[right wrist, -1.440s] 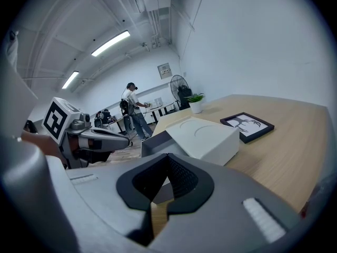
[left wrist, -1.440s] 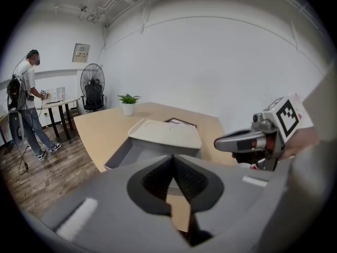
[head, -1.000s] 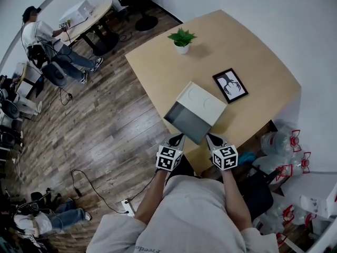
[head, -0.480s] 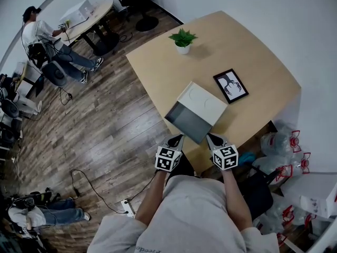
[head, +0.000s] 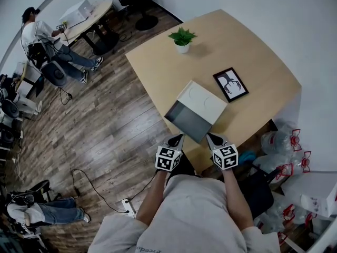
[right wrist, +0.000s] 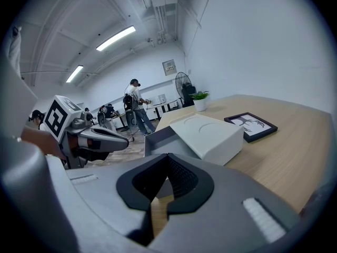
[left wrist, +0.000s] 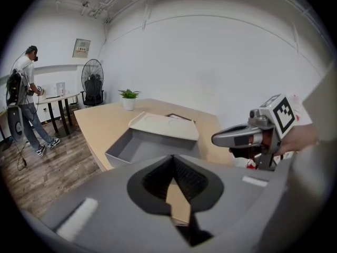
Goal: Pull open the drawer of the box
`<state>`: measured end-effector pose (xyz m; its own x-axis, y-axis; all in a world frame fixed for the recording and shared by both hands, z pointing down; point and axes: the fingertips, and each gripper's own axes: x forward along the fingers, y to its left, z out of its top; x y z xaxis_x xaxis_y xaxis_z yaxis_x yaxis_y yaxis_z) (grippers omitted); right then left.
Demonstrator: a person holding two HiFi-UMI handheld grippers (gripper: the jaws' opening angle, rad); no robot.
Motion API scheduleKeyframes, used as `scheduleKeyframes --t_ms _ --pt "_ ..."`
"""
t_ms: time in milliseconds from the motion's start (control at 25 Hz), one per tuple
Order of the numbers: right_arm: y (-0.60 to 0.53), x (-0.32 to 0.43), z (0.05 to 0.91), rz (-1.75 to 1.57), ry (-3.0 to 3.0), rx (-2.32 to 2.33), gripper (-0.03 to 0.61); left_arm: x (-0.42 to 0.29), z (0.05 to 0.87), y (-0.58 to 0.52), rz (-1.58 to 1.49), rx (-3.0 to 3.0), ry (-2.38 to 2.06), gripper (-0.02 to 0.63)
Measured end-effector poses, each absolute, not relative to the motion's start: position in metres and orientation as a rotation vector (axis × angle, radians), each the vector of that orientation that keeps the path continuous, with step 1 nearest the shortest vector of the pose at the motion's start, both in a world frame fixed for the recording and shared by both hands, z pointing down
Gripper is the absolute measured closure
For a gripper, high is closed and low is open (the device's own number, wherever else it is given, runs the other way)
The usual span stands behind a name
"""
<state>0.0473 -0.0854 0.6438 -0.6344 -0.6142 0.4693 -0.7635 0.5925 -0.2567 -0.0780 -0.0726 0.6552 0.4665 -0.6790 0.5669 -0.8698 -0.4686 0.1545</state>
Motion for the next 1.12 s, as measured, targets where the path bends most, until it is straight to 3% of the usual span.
scheduleKeyframes --t_ms 1120 --pt "-0.084 0.035 0.644 0.623 -2.497 1.081 0.577 -0.091 0.653 -0.07 0.607 2.281 -1.325 0.56"
